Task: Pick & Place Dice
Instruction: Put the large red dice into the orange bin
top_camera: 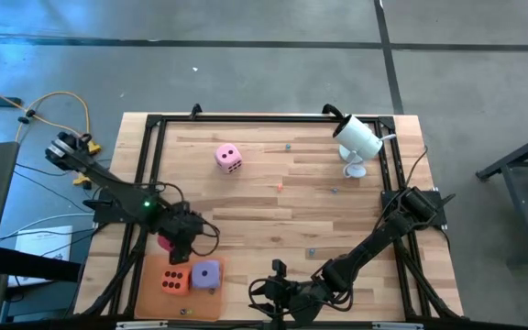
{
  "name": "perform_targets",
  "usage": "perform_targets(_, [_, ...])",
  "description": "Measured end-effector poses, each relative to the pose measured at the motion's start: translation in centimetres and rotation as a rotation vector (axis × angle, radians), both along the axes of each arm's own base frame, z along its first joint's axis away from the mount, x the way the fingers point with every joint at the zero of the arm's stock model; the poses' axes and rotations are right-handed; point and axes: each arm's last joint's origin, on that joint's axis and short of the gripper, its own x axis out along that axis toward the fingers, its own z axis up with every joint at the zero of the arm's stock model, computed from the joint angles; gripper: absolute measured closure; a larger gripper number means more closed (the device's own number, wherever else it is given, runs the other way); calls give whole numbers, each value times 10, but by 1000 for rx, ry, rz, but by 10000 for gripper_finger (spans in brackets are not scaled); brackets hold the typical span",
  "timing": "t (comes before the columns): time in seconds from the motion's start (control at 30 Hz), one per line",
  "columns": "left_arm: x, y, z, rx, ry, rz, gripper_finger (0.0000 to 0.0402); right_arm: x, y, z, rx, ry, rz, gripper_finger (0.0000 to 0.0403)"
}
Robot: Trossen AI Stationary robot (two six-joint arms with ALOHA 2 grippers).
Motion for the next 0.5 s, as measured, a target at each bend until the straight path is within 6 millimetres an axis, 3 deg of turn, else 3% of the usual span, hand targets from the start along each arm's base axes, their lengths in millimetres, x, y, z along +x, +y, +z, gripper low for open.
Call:
perform_targets(0.1, [-5, -9, 27, -10, -6, -13, 78, 0, 0, 0, 0, 0, 0, 277])
perform_targets(0.27, [-19, -35, 68, -173, -39, -95, 80, 0, 0, 0, 0, 0, 0, 277])
perform_targets(0.5, [-46, -72, 63, -276, 93, -85, 68, 0, 0, 0, 0, 0, 0, 277])
